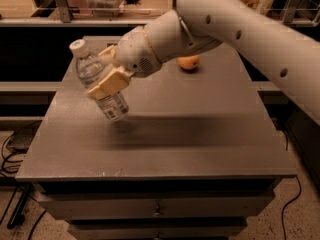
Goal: Knock blue plastic bottle over
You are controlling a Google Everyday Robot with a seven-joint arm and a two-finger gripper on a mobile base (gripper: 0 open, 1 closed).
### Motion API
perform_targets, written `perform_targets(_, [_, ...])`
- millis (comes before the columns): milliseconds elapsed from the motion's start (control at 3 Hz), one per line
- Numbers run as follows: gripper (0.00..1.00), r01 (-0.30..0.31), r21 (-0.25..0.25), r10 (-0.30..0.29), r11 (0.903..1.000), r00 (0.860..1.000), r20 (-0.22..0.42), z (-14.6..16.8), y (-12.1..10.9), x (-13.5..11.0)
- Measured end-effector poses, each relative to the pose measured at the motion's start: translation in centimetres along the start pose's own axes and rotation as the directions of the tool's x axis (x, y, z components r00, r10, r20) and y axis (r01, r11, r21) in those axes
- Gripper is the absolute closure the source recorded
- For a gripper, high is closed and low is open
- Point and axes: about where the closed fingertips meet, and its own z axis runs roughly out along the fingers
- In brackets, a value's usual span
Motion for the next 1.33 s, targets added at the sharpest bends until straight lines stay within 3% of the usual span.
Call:
perform_targets(333, [0.35, -0.002, -0.007, -0.003, 1.0, 0.782, -0.624, -6.9, -0.3, 6.4])
perform_targets(667, [0.13, -0.001, -0.016, -0.01, 0.9999, 0.739, -0.674, -7.2, -0.4, 7.2])
perform_targets(1000, [0.0, -0.055, -0.087, -0.018, 0.9947, 0.736, -0.676, -3.9, 1.9, 9.4])
perform_targets(1333, [0.0, -0.055, -0.086, -0.018, 0.9947, 0.736, -0.676, -3.9, 1.9, 9.4])
